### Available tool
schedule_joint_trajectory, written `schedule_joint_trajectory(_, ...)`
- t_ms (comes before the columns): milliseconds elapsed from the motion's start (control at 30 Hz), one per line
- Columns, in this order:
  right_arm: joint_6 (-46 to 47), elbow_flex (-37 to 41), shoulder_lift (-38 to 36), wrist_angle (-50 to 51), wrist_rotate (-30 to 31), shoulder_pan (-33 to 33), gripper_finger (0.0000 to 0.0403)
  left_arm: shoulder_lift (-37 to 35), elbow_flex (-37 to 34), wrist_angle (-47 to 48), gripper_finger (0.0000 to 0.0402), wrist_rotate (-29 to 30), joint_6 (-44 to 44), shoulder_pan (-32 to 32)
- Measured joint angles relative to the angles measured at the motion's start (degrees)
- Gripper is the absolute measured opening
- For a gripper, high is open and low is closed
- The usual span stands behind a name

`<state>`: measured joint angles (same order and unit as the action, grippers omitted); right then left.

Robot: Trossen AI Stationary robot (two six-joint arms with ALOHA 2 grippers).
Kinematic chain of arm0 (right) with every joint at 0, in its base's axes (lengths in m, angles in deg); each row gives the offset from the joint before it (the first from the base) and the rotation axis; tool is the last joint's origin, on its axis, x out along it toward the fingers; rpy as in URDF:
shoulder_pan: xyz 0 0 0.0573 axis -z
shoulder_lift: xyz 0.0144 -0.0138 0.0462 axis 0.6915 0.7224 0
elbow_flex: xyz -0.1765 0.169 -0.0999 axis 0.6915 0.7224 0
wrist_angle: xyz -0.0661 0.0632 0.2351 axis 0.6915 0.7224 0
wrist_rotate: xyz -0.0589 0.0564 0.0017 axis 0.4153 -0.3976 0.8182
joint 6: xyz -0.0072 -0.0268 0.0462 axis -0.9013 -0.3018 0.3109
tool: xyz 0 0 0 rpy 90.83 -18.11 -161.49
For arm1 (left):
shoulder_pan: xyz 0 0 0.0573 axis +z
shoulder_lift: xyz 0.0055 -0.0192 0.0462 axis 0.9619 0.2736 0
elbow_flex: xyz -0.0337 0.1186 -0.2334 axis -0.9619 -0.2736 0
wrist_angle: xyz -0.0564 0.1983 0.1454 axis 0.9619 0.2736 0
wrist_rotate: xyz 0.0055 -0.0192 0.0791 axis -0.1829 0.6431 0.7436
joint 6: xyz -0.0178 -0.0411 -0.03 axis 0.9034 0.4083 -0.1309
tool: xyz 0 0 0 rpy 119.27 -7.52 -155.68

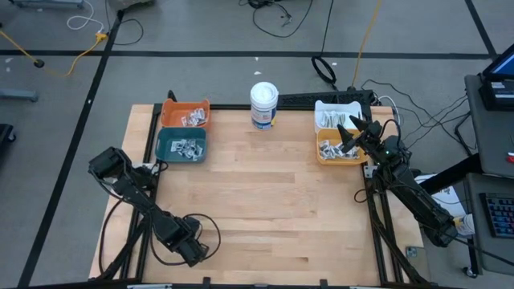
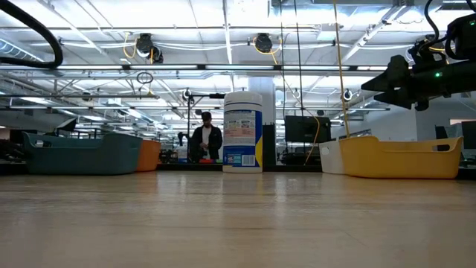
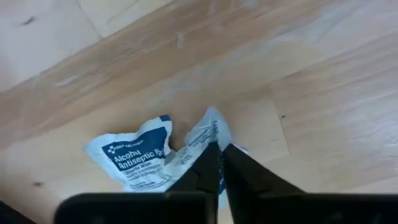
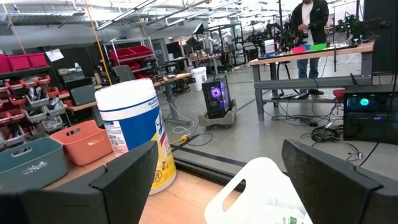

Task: Pick & Place First Aid Supplies
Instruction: Put the blue pad into the blue bin

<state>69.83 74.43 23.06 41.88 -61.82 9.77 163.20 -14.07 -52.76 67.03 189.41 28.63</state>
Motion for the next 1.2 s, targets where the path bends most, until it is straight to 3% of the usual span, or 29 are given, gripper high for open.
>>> schedule_joint_trajectory(167,0.01,0.00,0.00,0.01,0.01,0.02,0.0337,-0.39,0.81,1.29,0.0010,0.20,-0.96,1.01)
schedule_joint_trajectory(267,0.00,0.02,0.00,0.00,0.01,0.02,0.0337,-1.91,2.33,6.34,0.0004,3.74,-2.64,1.68)
schedule_joint_trajectory(500,0.00,0.01,0.00,0.01,-0.01,0.01,0.0337,-9.45,7.14,17.56,0.0004,7.17,-6.10,3.62)
schedule_joint_trajectory(667,0.01,0.01,0.00,0.00,0.01,0.02,0.0337,-15.06,7.63,19.40,0.0003,7.49,-10.67,5.17)
schedule_joint_trajectory(933,0.01,0.00,0.00,-0.01,-0.01,0.01,0.0337,-20.45,7.65,23.50,0.0003,7.19,-31.46,7.72)
schedule_joint_trajectory(1200,0.02,0.02,0.00,0.00,0.01,0.02,0.0337,-24.60,7.65,35.87,0.0001,7.81,-49.33,25.50)
